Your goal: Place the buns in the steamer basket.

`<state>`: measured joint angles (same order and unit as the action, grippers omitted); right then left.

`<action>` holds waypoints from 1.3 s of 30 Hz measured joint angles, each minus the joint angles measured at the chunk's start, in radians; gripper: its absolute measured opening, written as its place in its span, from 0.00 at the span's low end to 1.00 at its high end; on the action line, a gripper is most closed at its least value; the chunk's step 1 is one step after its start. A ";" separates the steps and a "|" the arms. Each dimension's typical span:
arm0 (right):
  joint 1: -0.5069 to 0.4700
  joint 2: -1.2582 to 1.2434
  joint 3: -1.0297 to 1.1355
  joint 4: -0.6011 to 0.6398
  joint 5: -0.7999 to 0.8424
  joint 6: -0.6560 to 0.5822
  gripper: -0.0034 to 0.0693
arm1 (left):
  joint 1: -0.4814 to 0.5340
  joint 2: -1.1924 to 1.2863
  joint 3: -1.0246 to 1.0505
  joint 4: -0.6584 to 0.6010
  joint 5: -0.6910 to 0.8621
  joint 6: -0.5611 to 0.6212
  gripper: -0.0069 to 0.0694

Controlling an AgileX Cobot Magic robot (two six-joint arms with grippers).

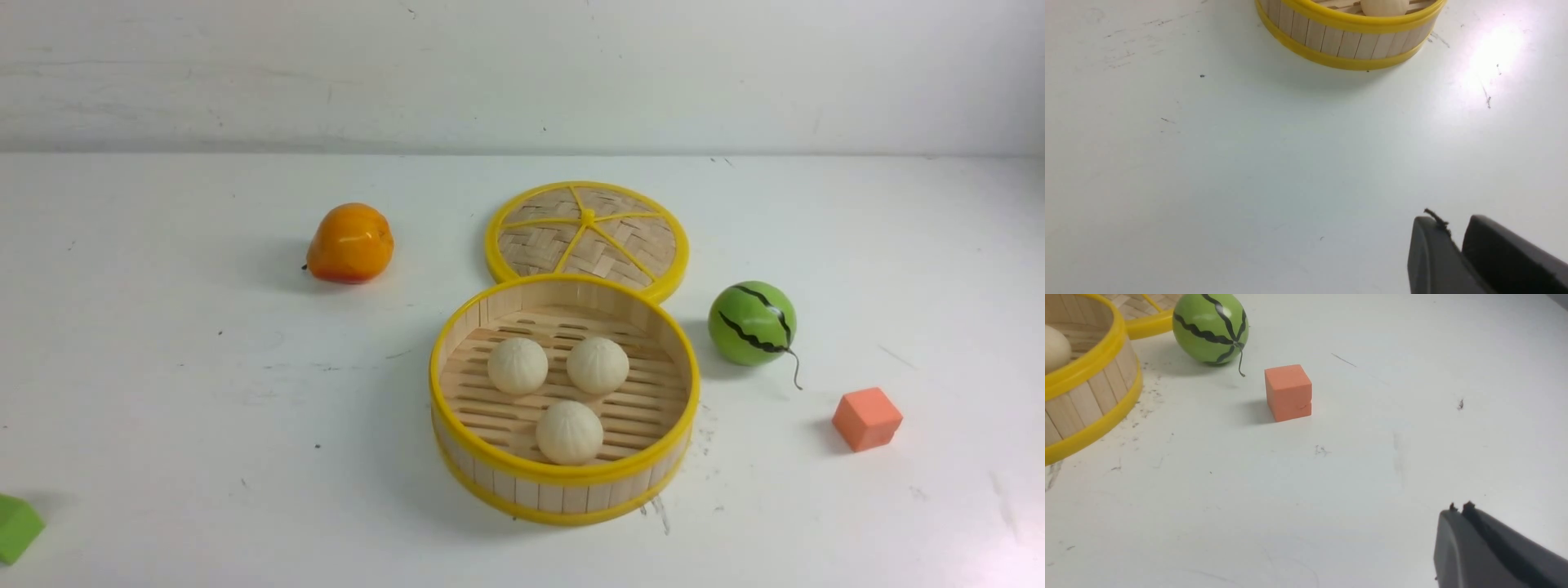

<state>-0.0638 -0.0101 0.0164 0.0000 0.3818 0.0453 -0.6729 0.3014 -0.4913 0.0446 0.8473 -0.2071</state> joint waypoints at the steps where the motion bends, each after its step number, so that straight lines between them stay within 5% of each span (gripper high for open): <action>1: 0.000 0.000 0.000 0.000 0.000 0.000 0.04 | 0.000 0.000 0.000 0.023 -0.003 0.000 0.24; 8: 0.000 0.000 -0.001 0.000 0.002 0.000 0.05 | 0.070 -0.033 0.084 0.025 -0.242 0.000 0.20; 11: 0.000 0.000 -0.001 0.000 0.003 0.000 0.05 | 0.200 -0.094 0.204 -0.103 -0.527 0.000 0.08; 17: 0.000 0.000 -0.001 0.000 0.003 0.000 0.05 | 0.450 -0.238 0.412 -0.209 -0.825 0.001 0.07; 24: 0.000 0.000 -0.001 0.000 0.003 0.000 0.06 | 0.641 -0.311 0.513 -0.110 -0.703 0.001 0.07; 31: 0.000 0.000 -0.001 0.000 0.004 0.000 0.07 | 0.665 -0.311 0.522 -0.094 -0.470 0.008 0.07; 39: 0.000 0.000 -0.001 0.000 0.004 0.000 0.08 | 0.665 -0.311 0.522 -0.070 -0.459 0.049 0.07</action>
<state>-0.0638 -0.0101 0.0154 0.0000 0.3856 0.0453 -0.0082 -0.0099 0.0311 -0.0253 0.3885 -0.1580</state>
